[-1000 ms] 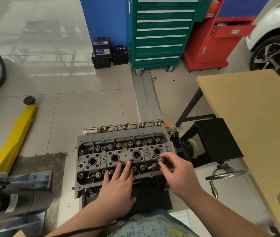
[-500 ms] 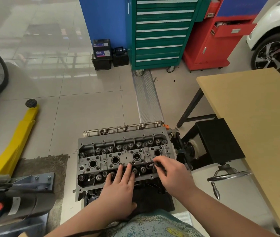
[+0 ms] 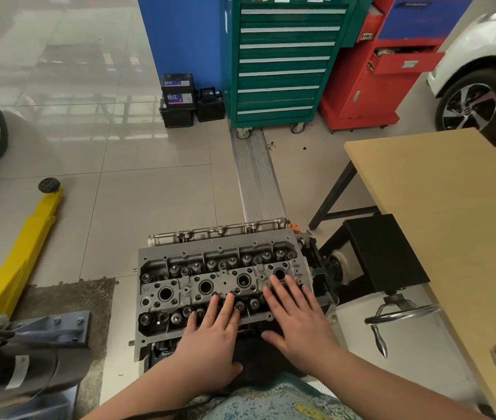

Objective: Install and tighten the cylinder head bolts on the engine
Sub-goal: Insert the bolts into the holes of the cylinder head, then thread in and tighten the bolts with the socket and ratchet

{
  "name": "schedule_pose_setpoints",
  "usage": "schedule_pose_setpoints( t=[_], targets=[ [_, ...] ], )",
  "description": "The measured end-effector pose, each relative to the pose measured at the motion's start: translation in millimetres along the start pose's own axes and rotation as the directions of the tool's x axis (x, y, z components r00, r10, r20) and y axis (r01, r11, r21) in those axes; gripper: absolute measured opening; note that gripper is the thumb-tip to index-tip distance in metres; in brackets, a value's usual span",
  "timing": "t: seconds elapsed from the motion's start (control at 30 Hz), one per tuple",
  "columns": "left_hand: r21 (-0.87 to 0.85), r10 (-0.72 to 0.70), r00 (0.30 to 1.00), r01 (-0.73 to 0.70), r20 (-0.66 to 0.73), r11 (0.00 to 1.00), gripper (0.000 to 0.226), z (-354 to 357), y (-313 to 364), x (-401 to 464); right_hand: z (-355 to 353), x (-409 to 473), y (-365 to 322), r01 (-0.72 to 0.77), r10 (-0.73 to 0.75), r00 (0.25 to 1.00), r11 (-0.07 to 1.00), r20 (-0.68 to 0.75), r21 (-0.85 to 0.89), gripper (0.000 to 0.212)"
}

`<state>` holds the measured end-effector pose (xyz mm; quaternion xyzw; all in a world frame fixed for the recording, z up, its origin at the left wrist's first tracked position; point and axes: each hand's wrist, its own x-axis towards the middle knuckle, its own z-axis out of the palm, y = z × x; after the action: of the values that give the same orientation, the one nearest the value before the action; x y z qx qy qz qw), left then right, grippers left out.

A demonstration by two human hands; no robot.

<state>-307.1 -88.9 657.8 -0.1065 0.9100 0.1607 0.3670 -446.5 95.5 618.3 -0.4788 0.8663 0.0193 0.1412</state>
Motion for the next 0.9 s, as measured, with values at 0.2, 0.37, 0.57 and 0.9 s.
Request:
schedule_pose_setpoints(
  t=[0.2,0.37,0.57,0.9],
  targets=[
    [0.048,0.009,1.0,-0.008,-0.027,0.999,0.1,-8.6,-0.1,-5.3,-3.9,-11.1,-12.2,-0.073,0.071,0.995,0.997,0.07,0.025,0.078],
    [0.197,0.028,0.999,-0.021,-0.035,0.98,0.098,-6.9,1.3,-6.3,-10.1,-10.7,-38.6,-0.219,0.213,0.97,0.975,0.118,0.037,0.082],
    [0.292,0.06,0.991,-0.021,-0.123,0.956,0.099,-20.5,-0.3,-2.6,-25.4,-8.4,-58.4,-0.336,0.289,0.931,0.917,0.222,0.216,0.088],
    [0.119,0.256,0.966,-0.253,-0.015,0.96,0.072,-86.0,103.1,16.2,15.7,-154.8,71.5,-0.553,0.642,0.743,0.431,0.188,0.713,0.041]
  ],
)
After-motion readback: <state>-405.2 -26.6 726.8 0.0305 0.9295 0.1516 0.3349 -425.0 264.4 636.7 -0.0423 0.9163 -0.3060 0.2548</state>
